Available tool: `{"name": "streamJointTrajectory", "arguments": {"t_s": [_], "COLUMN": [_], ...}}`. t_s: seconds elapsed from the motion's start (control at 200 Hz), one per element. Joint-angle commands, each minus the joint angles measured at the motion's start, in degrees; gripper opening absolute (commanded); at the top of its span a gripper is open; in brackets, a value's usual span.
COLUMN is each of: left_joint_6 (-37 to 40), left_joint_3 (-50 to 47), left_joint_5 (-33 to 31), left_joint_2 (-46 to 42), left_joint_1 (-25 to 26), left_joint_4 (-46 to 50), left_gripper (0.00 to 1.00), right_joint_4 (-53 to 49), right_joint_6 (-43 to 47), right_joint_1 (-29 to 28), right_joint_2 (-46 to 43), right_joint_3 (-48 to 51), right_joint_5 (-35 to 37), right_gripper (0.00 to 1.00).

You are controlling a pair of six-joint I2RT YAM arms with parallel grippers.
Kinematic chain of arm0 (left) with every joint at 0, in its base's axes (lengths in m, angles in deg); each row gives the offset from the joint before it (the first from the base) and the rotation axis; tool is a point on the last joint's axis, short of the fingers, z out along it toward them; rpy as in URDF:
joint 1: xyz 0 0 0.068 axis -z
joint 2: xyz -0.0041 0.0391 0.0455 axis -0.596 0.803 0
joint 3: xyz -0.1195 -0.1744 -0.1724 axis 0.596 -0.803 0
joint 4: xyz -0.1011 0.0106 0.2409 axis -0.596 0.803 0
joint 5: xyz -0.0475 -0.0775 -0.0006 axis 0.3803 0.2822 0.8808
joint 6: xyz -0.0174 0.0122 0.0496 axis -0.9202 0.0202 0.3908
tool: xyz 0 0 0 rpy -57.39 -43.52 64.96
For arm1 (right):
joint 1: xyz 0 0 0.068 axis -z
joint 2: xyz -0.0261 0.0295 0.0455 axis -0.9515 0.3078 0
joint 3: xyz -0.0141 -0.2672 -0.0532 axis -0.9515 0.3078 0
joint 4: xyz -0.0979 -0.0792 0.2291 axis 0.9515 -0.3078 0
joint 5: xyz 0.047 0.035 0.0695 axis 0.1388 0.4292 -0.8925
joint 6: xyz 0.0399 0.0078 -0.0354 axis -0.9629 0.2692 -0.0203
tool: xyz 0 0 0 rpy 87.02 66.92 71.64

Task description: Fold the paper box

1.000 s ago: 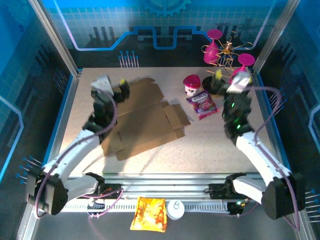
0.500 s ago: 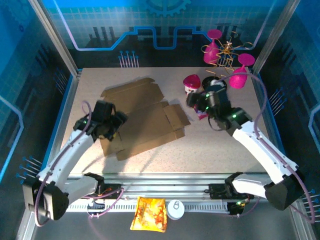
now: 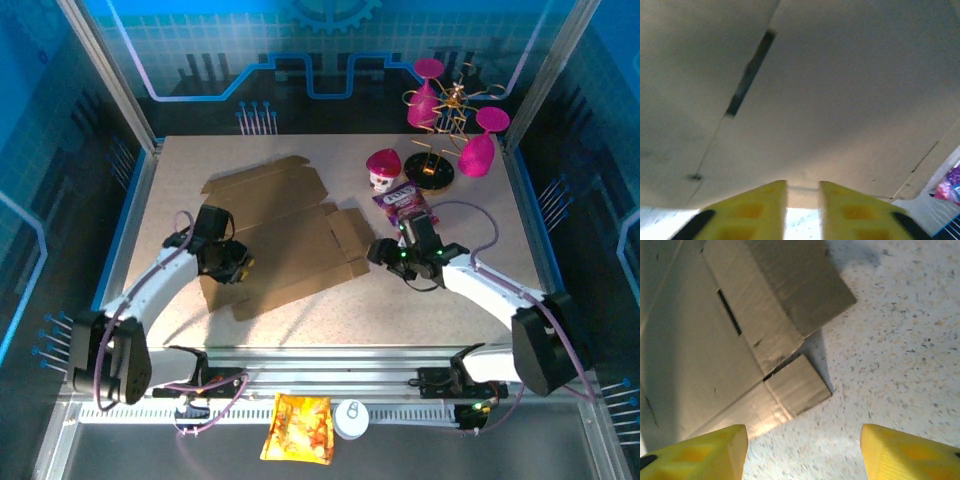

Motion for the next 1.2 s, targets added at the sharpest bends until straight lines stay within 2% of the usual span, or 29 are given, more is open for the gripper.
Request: {"name": "streamJointTrajectory", "arguments": {"t_s": [0.0,0.34,0.455,0.565,0.695,0.815,0.921,1.006,1.106,1.196], "left_joint_6": [4.6,13.2,14.6,15.3,16.1,17.2,17.5,16.6,13.3,5.5], "left_joint_3": [0.8,0.6,-0.5,-1.0,-1.0,-0.3,0.8,2.1,4.5,6.0], "left_joint_5": [3.7,1.4,0.9,0.9,0.5,0.5,0.0,-0.3,0.4,0.1], "left_joint_2": [4.5,12.5,14.3,15.9,16.4,16.5,14.8,11.1,5.6,-0.1], "left_joint_1": [-3.4,-6.1,-6.1,-6.1,-6.1,-6.1,-6.0,-5.9,-5.0,-1.7], "left_joint_4": [-2.6,-3.3,-4.8,-5.5,-5.9,-5.8,-5.4,-4.7,-2.6,-0.4], "left_gripper": [0.14,0.12,0.12,0.10,0.09,0.09,0.08,0.16,0.27,0.42], "right_joint_4": [18.8,46.2,55.4,59.6,60.0,61.1,61.2,61.8,60.2,55.2], "right_joint_6": [-10.8,-25.3,-30.0,-32.9,-33.6,-34.9,-36.7,-38.7,-41.8,-45.5], "right_joint_1": [2.4,4.0,4.6,4.5,4.4,3.7,2.6,2.2,1.6,0.5], "right_joint_2": [3.4,16.4,22.5,25.7,27.2,28.7,28.0,26.8,24.7,21.9], "right_joint_3": [5.0,9.6,10.3,10.6,9.8,8.2,8.3,8.1,6.5,3.6], "right_joint_5": [-8.0,-6.7,-6.8,-6.6,-5.9,-6.0,-3.6,-1.3,1.4,4.0], "right_gripper": [0.60,0.56,0.50,0.47,0.44,0.34,0.14,0.00,0.00,0.00]}}
